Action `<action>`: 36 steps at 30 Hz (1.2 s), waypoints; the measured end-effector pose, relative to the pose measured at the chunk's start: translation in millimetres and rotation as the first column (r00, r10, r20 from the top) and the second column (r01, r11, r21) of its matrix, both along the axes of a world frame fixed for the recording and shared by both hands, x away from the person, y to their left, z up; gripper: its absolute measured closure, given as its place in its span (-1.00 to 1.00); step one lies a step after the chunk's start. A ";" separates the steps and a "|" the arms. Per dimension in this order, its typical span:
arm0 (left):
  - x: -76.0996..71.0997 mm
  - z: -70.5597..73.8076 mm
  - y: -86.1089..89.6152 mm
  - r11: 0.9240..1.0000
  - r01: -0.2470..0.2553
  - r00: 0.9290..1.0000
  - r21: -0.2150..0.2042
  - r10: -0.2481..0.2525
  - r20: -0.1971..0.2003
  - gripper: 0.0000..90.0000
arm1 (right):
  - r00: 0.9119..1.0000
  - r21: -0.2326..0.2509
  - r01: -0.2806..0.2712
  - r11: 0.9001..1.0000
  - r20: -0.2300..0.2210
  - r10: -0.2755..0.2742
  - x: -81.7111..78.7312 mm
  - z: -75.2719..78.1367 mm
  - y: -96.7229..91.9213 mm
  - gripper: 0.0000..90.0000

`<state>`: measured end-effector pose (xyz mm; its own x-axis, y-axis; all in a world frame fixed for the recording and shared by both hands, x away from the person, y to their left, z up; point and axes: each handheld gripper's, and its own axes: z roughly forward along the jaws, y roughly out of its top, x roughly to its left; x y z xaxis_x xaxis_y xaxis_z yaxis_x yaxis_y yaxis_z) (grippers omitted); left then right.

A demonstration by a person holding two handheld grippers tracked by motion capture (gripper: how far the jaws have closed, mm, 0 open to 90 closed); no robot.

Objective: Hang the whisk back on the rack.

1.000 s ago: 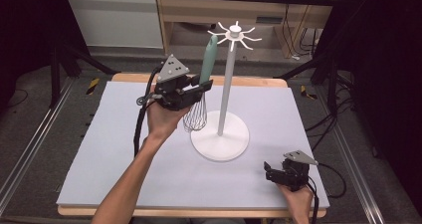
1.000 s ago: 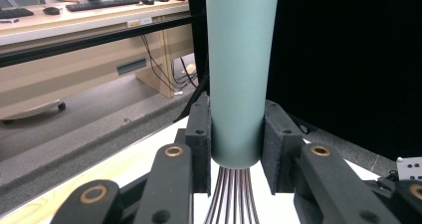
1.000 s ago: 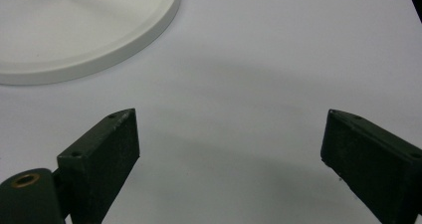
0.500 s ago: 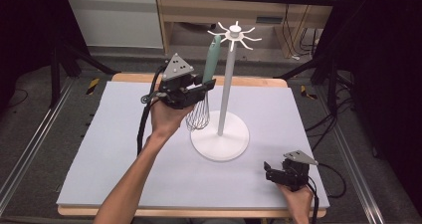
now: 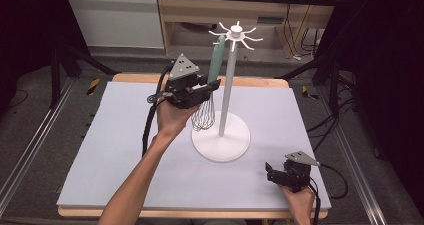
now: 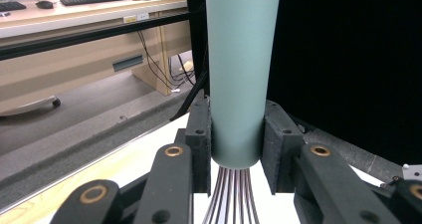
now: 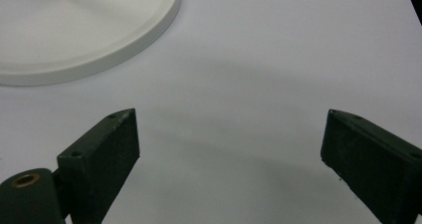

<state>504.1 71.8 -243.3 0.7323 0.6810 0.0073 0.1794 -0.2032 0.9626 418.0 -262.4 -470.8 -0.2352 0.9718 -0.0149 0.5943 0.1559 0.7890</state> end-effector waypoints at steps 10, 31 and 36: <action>5.1 -5.4 -3.0 1.000 0.001 1.000 -0.023 -0.001 0.007 0.51 | 1.000 0.003 0.000 1.000 -0.002 0.000 -0.2 -0.1 0.4 -0.80; 11.8 -11.4 -7.1 0.999 0.006 0.999 -0.050 -0.004 0.032 0.50 | 1.000 0.003 0.001 1.000 -0.003 -0.001 -0.4 -0.1 0.5 -0.80; 11.0 -11.0 -5.8 0.999 0.014 1.000 -0.052 -0.012 0.024 0.40 | 1.000 0.002 0.001 1.000 -0.002 -0.001 -0.7 0.1 0.6 -0.80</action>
<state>515.1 66.0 -254.3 0.7411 0.6713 -0.0102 0.1539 -0.1552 0.9758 417.3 -261.9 -470.6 -0.2346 0.9720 -0.0123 0.5961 0.1538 0.7881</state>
